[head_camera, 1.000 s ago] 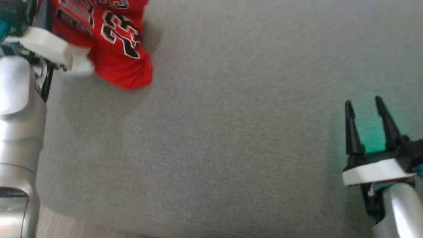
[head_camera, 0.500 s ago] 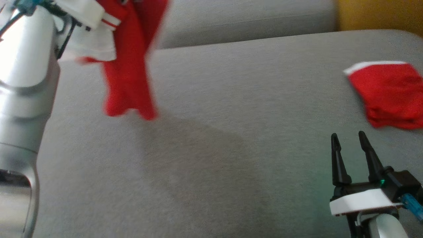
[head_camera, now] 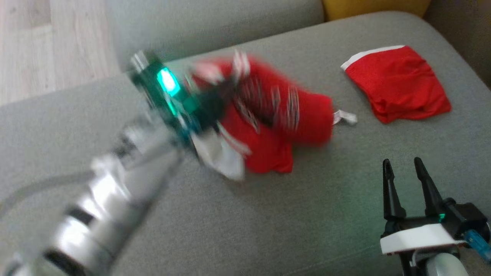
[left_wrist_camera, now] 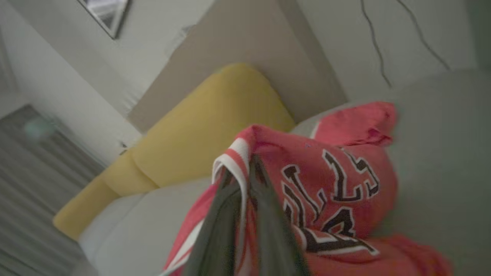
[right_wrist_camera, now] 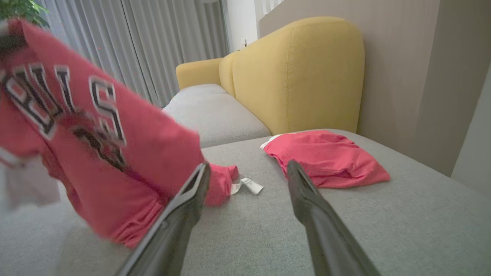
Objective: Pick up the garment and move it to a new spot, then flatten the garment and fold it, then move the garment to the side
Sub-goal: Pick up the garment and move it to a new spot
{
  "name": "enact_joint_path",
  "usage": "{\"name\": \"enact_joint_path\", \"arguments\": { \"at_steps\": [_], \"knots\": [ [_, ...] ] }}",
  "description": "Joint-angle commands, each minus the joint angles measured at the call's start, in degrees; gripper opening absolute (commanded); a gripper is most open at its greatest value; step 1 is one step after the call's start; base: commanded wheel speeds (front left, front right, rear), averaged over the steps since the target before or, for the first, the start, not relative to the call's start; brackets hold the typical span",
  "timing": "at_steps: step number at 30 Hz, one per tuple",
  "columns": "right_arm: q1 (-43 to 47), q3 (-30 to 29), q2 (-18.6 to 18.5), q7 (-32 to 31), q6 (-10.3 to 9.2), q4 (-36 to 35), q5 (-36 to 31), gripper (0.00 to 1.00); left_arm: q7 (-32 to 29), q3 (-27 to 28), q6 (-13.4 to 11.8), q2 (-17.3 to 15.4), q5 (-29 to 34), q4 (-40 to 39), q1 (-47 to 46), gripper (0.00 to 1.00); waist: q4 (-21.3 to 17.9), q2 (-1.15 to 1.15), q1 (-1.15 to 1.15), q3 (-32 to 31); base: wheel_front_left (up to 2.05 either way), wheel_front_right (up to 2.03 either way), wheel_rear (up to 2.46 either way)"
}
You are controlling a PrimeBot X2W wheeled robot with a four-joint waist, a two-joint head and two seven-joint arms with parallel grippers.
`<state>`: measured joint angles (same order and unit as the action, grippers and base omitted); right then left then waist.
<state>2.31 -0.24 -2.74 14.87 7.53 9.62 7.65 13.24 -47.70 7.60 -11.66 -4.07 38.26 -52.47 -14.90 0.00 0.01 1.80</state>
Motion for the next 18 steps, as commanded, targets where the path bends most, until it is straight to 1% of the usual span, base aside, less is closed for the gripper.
{"name": "enact_joint_path", "arguments": {
  "at_steps": [1, 3, 4, 5, 6, 9, 11, 14, 15, 18],
  "knots": [
    [-1.7, 1.4, -0.2, 0.1, -0.04, -1.9, 0.9, 1.0, 0.9, 0.2, -0.3, 0.2, -1.3, -1.5, 3.2, 0.0, 1.1, 0.0, -0.01, 2.2, 0.0, 0.0, 0.0],
    [-1.8, 1.9, -0.2, 0.1, -0.04, -1.5, 1.6, 1.0, 1.3, -1.6, -0.9, 2.3, -1.9, -0.8, 8.9, 0.0, 1.9, 0.0, -0.01, 2.9, 0.0, 0.0, 0.0],
    [-1.8, 2.3, -0.2, 0.1, -0.04, -1.2, 1.8, 1.0, 1.5, -2.0, -1.4, 3.4, -2.6, -0.3, 11.9, 0.09, 2.4, 0.0, -0.01, 3.0, 0.0, 0.0, 0.0],
    [-1.8, 2.7, -0.2, 0.1, -0.04, -0.8, 2.1, 1.0, 1.6, -2.6, -1.5, 4.2, -3.2, 0.5, 14.6, 0.56, 2.8, 0.0, -0.01, 3.1, 0.0, 0.0, 0.0],
    [-1.8, 3.1, -0.2, 0.1, -0.04, -0.4, 2.3, 1.0, 1.7, -2.8, -1.7, 4.8, -4.1, 1.2, 17.4, 1.0, 3.4, 0.0, -0.01, 3.0, 0.0, 0.0, 0.0],
    [-1.1, 3.8, -0.1, 0.1, -0.04, 0.7, 2.7, 1.0, 1.7, -1.7, -3.4, 5.9, -6.4, -0.3, 24.0, 1.0, 5.4, 0.0, -0.01, 1.8, 0.0, 0.0, 0.0],
    [-0.1, 3.4, -0.1, 0.1, -0.04, 1.1, 2.8, 1.0, 1.7, 0.0, -5.6, 6.0, -7.2, -3.3, 28.2, 1.0, 7.3, 0.0, -0.01, 0.5, 0.0, 0.0, 0.0],
    [1.9, 2.6, -0.1, 0.1, -0.04, 1.1, 2.5, 1.0, 1.7, 2.8, -8.7, 5.0, -7.3, -9.5, 34.3, 1.0, 10.6, 0.0, -0.01, -1.4, 0.0, 0.0, 0.0],
    [1.9, 2.6, -0.1, 0.1, -0.04, 1.1, 2.5, 1.0, 1.7, 2.8, -8.7, 5.0, -7.3, -9.5, 34.3, 1.0, 10.6, 0.0, -0.01, -1.4, 0.0, 0.0, 0.0],
    [3.6, 2.3, -0.1, 0.1, -0.04, 0.4, 2.3, 1.0, 1.7, 6.6, -12.2, 3.3, -6.7, -16.0, 39.6, 1.0, 13.6, 0.0, -0.01, -2.7, 0.0, 0.0, 0.0]
  ]
}}
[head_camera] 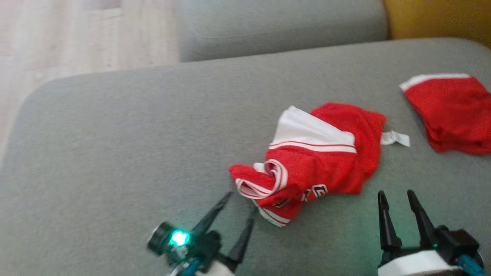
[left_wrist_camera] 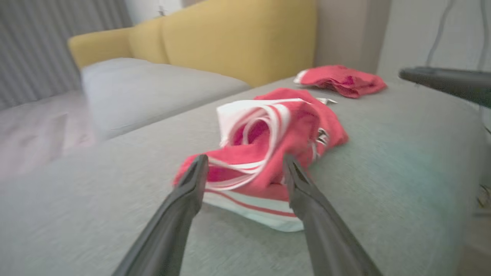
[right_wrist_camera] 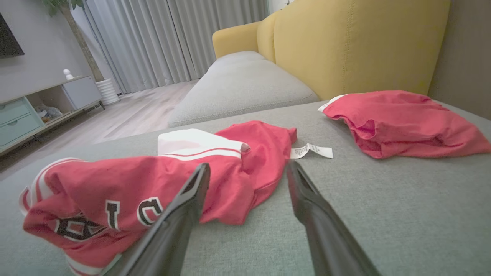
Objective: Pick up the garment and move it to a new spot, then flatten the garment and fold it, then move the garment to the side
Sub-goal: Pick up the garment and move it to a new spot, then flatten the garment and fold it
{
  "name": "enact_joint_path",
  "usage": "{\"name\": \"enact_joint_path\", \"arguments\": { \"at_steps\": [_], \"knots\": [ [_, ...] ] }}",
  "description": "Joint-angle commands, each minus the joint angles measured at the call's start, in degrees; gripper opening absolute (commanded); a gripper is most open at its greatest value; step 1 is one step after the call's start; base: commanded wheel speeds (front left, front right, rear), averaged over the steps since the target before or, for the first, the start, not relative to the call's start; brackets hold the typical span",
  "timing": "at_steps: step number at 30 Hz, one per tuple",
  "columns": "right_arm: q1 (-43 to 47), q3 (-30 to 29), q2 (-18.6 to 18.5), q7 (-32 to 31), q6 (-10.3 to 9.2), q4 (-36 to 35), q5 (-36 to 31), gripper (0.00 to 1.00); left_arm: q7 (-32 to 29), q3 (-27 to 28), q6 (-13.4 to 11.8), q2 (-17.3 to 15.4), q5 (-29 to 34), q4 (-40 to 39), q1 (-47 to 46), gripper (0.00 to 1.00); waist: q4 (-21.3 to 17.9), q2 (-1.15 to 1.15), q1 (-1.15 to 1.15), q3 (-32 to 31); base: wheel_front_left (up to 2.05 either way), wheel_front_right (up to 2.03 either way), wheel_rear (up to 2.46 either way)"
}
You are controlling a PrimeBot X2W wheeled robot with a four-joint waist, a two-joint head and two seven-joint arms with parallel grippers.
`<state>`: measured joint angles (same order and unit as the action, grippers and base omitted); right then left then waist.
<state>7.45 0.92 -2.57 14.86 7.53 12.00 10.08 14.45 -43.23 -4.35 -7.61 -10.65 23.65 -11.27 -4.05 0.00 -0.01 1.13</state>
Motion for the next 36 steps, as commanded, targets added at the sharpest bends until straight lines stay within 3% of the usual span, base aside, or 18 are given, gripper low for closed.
{"name": "enact_joint_path", "arguments": {
  "at_steps": [1, 6, 12, 22, 36],
  "knots": [
    [-0.9, 1.0, -0.3, 0.1, -0.04, -2.0, -0.4, 1.0, 0.5, 3.7, -1.2, -1.1, -0.2, -3.4, 0.2, 1.0, 3.8, 0.0, 0.01, -2.6, 0.0, 0.0, 0.0],
    [1.7, 0.5, -0.3, 0.1, -0.04, -2.2, -0.6, 1.0, 0.5, 12.0, -5.2, -1.5, -0.7, -11.4, 8.5, 1.0, 7.4, 0.0, 0.01, -5.2, 0.0, 0.0, 0.0],
    [3.7, 0.6, -0.3, 0.1, -0.04, -2.7, -0.5, 1.0, 0.5, 20.7, -6.8, -0.3, 0.0, -18.1, 15.4, 1.0, 9.9, 0.0, 0.01, -7.4, 0.0, 0.0, 0.0],
    [4.6, 2.3, -0.3, 0.1, -0.04, -3.5, -1.5, 1.0, 0.5, 26.5, -3.7, 1.7, 2.8, -20.2, 18.4, 1.0, 10.6, 0.0, 0.01, -8.1, 0.0, 0.0, 0.0],
    [4.7, 2.9, -0.3, 0.1, -0.04, -3.1, -1.7, 1.0, 0.5, 29.5, -0.7, 3.9, 4.3, -18.8, 19.4, 1.0, 10.0, 0.0, 0.01, -8.1, 0.0, 0.0, 0.0]
  ]
}}
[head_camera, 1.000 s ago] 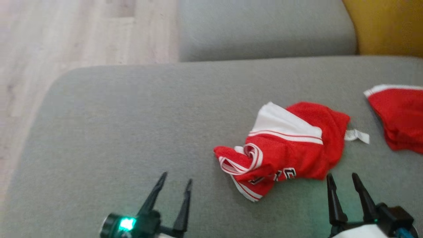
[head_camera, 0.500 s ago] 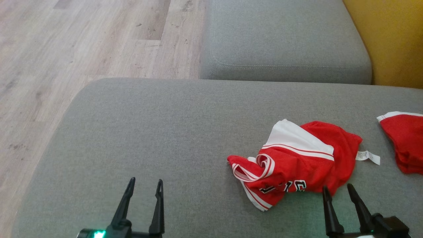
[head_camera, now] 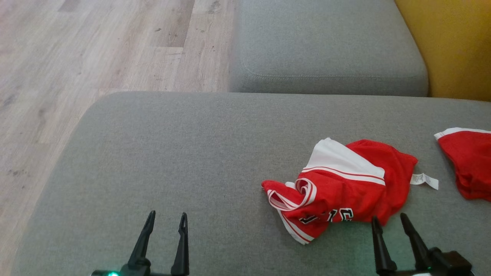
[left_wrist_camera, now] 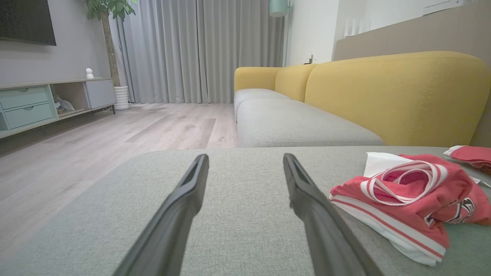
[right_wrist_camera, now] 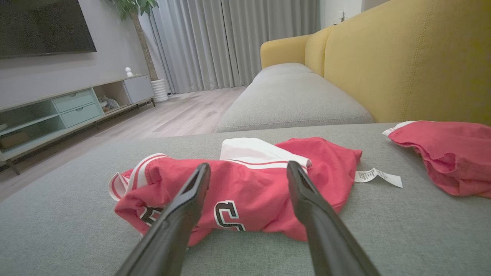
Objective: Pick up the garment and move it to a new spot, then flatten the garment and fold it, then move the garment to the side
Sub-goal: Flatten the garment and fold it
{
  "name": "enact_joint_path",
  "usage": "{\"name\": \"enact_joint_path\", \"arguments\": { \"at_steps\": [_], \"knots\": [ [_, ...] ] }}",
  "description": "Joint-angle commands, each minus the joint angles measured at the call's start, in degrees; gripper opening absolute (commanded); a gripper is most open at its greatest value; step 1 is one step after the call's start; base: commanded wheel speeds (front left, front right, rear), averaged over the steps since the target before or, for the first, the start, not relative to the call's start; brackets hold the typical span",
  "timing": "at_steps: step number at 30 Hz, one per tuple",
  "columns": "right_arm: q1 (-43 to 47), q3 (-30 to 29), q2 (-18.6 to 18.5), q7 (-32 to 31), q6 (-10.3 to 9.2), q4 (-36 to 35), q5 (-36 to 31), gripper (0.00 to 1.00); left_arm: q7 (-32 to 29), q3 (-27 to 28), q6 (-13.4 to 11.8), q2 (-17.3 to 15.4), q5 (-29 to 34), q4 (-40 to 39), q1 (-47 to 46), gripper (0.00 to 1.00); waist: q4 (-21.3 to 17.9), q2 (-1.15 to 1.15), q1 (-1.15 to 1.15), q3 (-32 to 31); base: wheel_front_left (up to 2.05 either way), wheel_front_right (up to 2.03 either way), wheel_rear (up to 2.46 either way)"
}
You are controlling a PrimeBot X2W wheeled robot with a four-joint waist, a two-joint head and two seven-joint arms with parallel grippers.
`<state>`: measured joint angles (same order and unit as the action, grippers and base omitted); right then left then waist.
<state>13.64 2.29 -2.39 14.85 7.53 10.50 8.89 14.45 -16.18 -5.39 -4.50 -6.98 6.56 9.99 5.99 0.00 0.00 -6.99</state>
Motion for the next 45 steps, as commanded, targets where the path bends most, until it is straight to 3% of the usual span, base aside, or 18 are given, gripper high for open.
{"name": "enact_joint_path", "arguments": {
  "at_steps": [1, 9, 17, 22, 28, 33, 38, 42, 43, 44, 45],
  "knots": [
    [-1.5, 1.7, -0.5, 0.2, -0.04, -1.5, -0.6, 1.0, 0.5, 2.6, 0.4, 0.9, 0.7, -1.7, -1.8, 1.0, -0.1, 0.0, 0.0, -0.1, 0.0, 0.0, 0.0],
    [-1.5, 2.1, -0.5, 0.2, -0.04, -1.4, -1.0, 1.0, 0.5, 3.2, 1.4, 1.3, 0.7, -0.6, -1.8, 1.0, -1.1, 0.0, 0.0, -0.3, 0.0, 0.0, 0.0],
    [-2.6, 3.7, -1.2, 0.2, -0.04, -1.4, -1.4, 1.0, 0.5, -0.4, 5.1, 1.6, -0.7, 6.2, -9.6, 1.0, -5.0, 0.0, 0.0, 1.9, 0.0, 0.0, 0.0],
    [-4.2, 5.4, -2.1, 0.2, -0.04, -1.4, -1.4, 1.0, 0.5, -5.4, 7.6, 1.6, -1.4, 14.3, -20.1, 1.0, -9.5, 0.0, 0.0, 4.8, 0.0, 0.0, 0.0],
    [-6.0, 6.9, -3.0, 0.2, -0.04, -1.1, -1.1, 1.0, -3.0, -13.9, 5.9, 1.6, -5.5, 21.6, -33.1, 1.0, -14.9, 0.0, 0.0, 9.0, 0.0, 0.0, 0.0],
    [-8.5, 8.0, -3.2, 0.2, -0.04, -1.0, -1.0, 1.0, -10.5, -22.6, 4.4, 1.6, -13.8, 29.2, -41.3, 1.0, -18.4, 0.0, 0.0, 12.7, 0.0, 0.0, 0.0],
    [-9.4, 7.8, -3.4, 0.2, -0.04, -1.1, -0.9, 1.0, -17.2, -28.8, 5.4, 1.6, -19.3, 35.2, -42.7, 1.0, -19.5, 0.0, 0.0, 14.0, 0.0, 0.0, 0.0],
    [-9.8, 7.9, -3.3, 0.2, -0.04, -1.0, -0.9, 1.0, -18.2, -32.1, 6.2, 1.6, -20.7, 38.4, -44.2, 1.0, -20.0, 0.0, 0.0, 14.5, 0.0, 0.0, 0.0],
    [-9.9, 7.9, -3.2, 0.2, -0.04, -1.0, -1.0, 1.0, -17.6, -32.5, 6.2, 1.6, -20.9, 38.7, -44.6, 0.85, -20.1, 0.0, 0.0, 14.5, 0.0, 0.0, 0.0],
    [-9.9, 8.0, -3.1, 0.2, -0.04, -0.9, -1.0, 1.0, -16.9, -33.1, 6.4, 1.6, -21.1, 39.0, -45.0, 0.29, -20.2, 0.0, 0.0, 14.5, 0.0, 0.0, 0.0],
    [-10.0, 8.2, -3.0, 0.2, -0.04, -0.8, -1.0, 1.0, -16.1, -33.6, 6.6, 1.6, -21.4, 39.3, -45.5, 0.0, -20.4, 0.0, 0.0, 14.5, 0.0, 0.0, 0.0]
  ]
}}
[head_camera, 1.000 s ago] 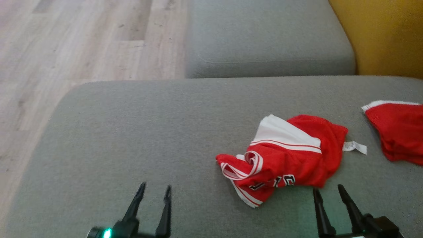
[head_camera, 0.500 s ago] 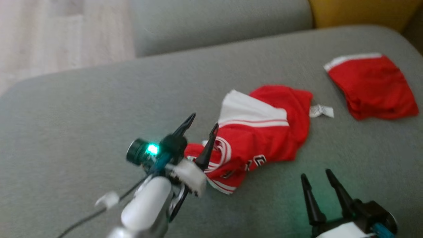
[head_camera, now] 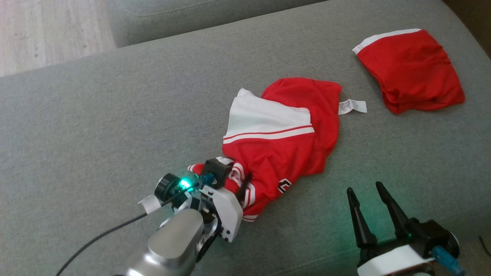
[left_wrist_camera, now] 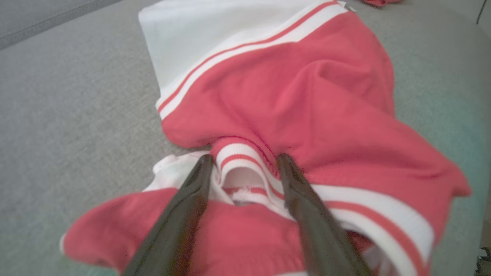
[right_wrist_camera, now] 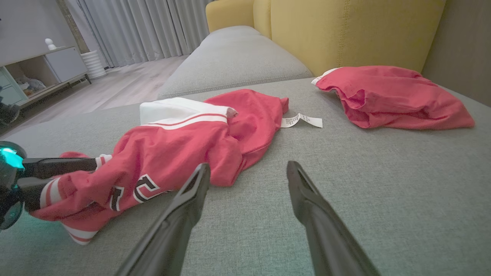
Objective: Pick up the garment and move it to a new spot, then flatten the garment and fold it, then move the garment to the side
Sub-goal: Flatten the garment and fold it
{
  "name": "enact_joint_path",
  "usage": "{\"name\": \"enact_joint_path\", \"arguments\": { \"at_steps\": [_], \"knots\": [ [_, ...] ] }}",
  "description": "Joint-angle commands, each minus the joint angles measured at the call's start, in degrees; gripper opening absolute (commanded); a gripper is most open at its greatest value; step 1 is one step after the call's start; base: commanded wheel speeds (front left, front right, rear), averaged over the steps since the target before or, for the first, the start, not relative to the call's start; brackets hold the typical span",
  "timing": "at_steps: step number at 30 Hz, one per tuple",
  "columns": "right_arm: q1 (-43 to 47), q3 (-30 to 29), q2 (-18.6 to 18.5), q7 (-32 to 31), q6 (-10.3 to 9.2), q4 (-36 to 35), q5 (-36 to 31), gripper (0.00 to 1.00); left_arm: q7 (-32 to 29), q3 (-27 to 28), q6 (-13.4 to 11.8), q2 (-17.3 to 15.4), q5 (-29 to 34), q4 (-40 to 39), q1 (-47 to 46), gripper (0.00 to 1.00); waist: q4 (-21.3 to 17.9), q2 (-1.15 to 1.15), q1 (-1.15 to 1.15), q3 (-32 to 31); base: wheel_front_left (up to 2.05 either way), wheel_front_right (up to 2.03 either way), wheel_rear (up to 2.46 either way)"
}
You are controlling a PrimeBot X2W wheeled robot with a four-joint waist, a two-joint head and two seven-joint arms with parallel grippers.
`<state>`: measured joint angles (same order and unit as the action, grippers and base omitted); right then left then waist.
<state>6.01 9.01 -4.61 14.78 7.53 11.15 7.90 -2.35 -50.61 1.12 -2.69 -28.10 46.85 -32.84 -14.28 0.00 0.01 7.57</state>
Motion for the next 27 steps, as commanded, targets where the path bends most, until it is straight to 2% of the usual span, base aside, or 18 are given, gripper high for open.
{"name": "enact_joint_path", "arguments": {
  "at_steps": [1, 6, 12, 17, 20, 24, 27],
  "knots": [
    [-2.4, 1.6, -0.7, 0.2, -0.04, -1.4, 0.0, 1.0, 1.8, 0.4, 0.0, -0.2, -0.2, -0.9, -3.3, 0.0, -0.3, 0.0, -0.01, -0.2, 0.0, 0.0, 0.0],
    [-2.4, 1.9, -0.4, 0.2, -0.04, -1.1, 0.1, 1.0, 7.1, -1.6, -0.2, -0.2, 0.4, -1.5, -6.9, 0.0, -1.3, 0.0, -0.01, -1.2, 0.0, 0.0, 0.0],
    [-1.4, 1.3, 0.0, 0.2, -0.04, -0.9, 0.2, 1.0, 13.0, -3.5, 0.8, -0.2, 0.8, -5.4, -18.9, 0.0, -2.6, 0.0, -0.01, -3.9, 0.0, 0.0, 0.0],
    [0.1, 0.5, 0.1, 0.2, -0.04, -0.8, 0.2, 1.0, 16.0, -0.7, 2.1, -0.2, 0.2, -8.2, -31.9, 0.0, -2.2, 0.0, -0.01, -6.5, 0.0, 0.0, 0.0],
    [0.9, -0.5, 0.3, 0.2, -0.04, -1.0, 0.2, 1.0, 16.7, 1.7, 3.2, -0.6, -0.6, -9.5, -36.6, 0.0, -0.8, 0.0, -0.01, -7.4, 0.0, 0.0, 0.0],
    [1.9, -1.5, 0.4, 0.2, -0.04, -1.8, 0.1, 1.0, 16.0, 1.7, 5.0, -4.0, -2.8, -11.3, -33.9, 0.0, 1.7, 0.0, -0.01, -7.6, 0.0, 0.0, 0.0],
    [2.4, -2.1, 0.5, 0.2, -0.04, -2.2, 0.0, 1.0, 13.3, -0.3, 5.6, -8.9, -4.8, -14.2, -26.1, 0.0, 3.8, 0.0, -0.01, -6.7, 0.0, 0.0, 0.0]
  ]
}}
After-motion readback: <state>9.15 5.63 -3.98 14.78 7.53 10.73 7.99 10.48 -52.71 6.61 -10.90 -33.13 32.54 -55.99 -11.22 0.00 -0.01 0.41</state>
